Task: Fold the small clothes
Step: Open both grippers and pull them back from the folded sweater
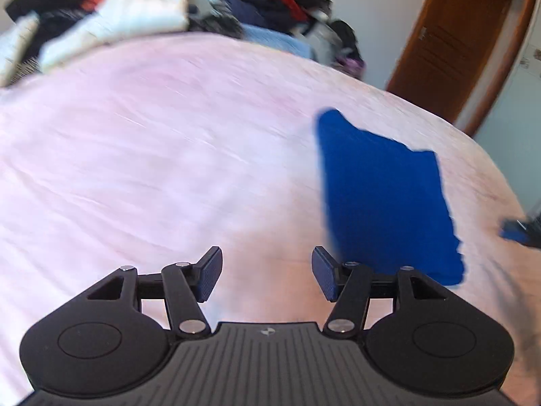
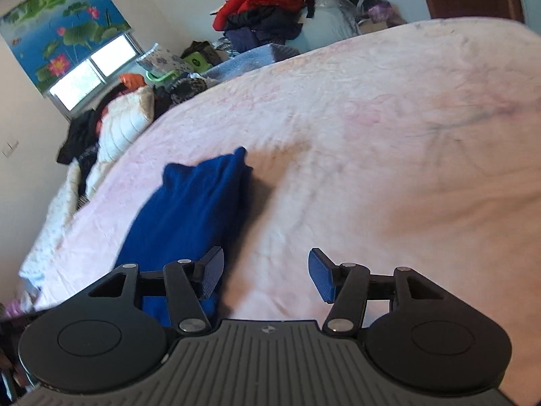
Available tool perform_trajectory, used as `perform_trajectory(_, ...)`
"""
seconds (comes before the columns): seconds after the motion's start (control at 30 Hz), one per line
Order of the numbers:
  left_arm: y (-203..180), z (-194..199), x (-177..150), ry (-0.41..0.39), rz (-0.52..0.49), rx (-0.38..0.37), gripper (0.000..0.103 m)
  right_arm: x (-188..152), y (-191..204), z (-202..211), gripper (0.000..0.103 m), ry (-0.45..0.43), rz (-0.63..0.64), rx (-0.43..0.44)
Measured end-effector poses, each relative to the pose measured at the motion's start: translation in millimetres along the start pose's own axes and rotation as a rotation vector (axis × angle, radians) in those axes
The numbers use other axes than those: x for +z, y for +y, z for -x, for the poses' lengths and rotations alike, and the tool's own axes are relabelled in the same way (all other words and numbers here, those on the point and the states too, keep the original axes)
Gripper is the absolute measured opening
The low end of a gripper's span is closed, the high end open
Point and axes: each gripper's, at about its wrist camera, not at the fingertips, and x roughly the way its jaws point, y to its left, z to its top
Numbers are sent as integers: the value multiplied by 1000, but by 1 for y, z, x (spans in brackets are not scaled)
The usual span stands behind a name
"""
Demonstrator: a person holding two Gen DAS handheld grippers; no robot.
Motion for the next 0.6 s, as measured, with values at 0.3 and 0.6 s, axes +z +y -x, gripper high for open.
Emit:
perform_trajectory(0.3, 136, 66, 125, -368, 161, 628, 58, -11, -30, 67, 67, -49, 622, -1108)
perform_trajectory(0.6, -54, -49, 16, -139, -181, 201, 65, -44, 90, 7, 91, -119, 368, -273)
